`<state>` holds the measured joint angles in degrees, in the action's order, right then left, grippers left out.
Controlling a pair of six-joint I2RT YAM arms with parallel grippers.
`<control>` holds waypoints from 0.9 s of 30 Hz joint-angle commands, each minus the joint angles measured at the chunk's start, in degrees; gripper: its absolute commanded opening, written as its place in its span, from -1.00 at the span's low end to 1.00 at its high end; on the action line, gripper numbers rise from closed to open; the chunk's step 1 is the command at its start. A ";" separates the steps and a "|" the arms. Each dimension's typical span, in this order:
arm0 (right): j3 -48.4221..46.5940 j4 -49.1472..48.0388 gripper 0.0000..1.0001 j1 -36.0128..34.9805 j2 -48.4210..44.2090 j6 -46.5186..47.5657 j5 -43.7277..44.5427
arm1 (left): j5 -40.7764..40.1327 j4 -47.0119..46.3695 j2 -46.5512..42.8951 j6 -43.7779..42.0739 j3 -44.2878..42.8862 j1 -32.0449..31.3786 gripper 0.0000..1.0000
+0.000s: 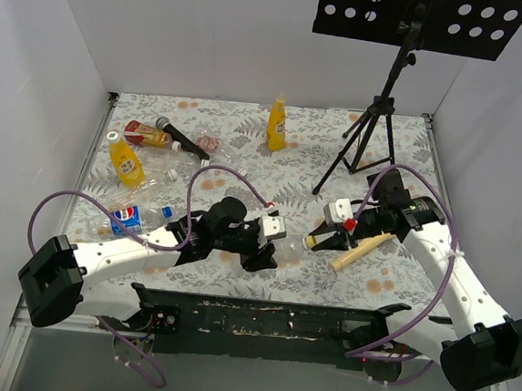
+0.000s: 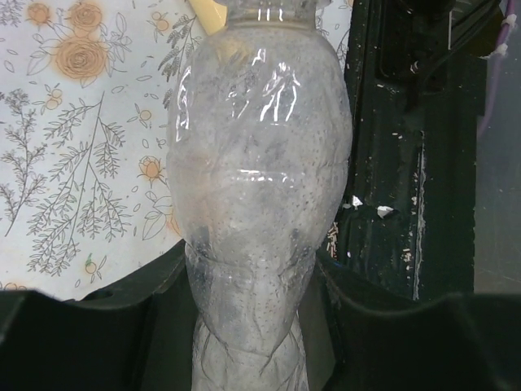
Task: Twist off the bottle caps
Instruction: Unscrew the bottle cap from the plastic bottle.
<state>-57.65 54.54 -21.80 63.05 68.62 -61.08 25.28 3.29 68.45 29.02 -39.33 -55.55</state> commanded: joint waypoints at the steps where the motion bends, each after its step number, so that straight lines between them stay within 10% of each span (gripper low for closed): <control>1: -0.19 1.89 -0.97 0.36 -2.39 25.14 4.83 | 10.32 1.37 1.16 0.25 -3.21 -0.35 -0.69; 9: 4.64 2.67 -0.96 0.36 -5.56 30.79 3.17 | 11.64 -0.30 2.57 1.66 -3.03 -0.35 -0.68; 19: 6.76 -11.38 -0.11 0.44 -9.52 -1.70 3.94 | 6.54 -0.56 2.48 2.54 -1.98 -0.35 -0.68; 27: 2.55 -7.62 0.32 0.97 -9.17 -9.47 6.23 | 2.24 -0.83 1.34 2.54 -0.40 -0.35 -0.68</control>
<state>-50.76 47.05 -21.37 54.08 65.45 -56.27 29.39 3.18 72.29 31.97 -40.21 -55.46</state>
